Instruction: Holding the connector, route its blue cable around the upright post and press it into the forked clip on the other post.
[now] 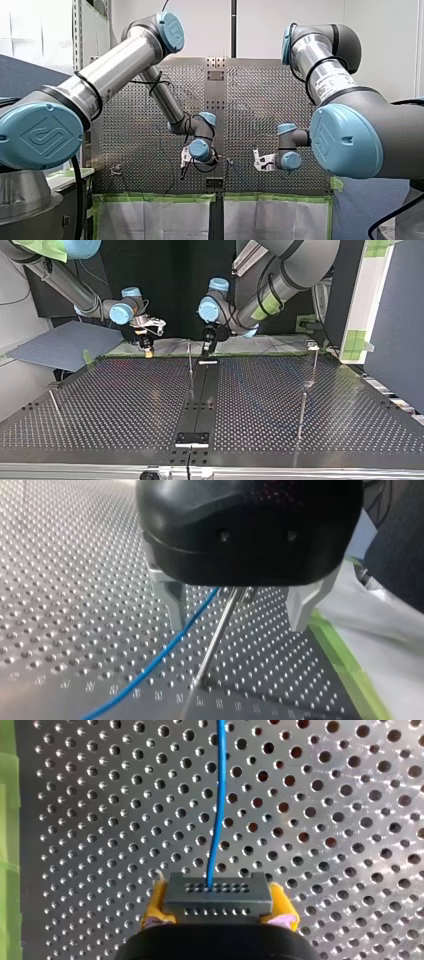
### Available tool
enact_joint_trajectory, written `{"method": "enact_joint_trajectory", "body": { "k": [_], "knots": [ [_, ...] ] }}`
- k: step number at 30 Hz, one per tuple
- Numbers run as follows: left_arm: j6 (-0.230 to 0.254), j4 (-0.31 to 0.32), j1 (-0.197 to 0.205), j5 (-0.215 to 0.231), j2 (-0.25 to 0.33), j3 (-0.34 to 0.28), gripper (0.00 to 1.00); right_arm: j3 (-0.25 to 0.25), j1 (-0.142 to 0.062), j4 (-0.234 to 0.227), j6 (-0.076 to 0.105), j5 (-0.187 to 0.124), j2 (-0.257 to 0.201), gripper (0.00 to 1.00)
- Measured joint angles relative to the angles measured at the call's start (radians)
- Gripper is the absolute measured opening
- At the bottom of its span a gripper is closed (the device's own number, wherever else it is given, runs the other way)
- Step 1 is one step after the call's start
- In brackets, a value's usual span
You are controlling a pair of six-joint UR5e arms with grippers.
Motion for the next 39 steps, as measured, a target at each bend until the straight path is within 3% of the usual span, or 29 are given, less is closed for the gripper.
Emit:
{"method": "enact_joint_trajectory", "body": {
  "k": [6,13,16,23,39],
  "knots": [
    [-0.006,0.046,-0.012,0.004,0.014,-0.050,1.00,0.001,0.003,0.010,-0.009,0.000,0.000,0.00],
    [-0.008,0.079,-0.024,-0.001,0.015,-0.111,1.00,0.001,0.007,0.049,-0.045,0.005,0.000,0.00],
    [-0.008,0.082,-0.027,-0.001,0.015,-0.137,1.00,0.002,0.008,0.056,-0.051,0.004,0.000,0.00],
    [-0.008,0.085,-0.037,-0.005,0.016,-0.185,1.00,0.002,0.008,0.062,-0.055,0.002,0.000,0.00],
    [-0.020,0.089,-0.043,-0.008,0.015,-0.190,1.00,0.003,0.009,0.063,-0.055,-0.004,0.000,0.00]
  ]
}}
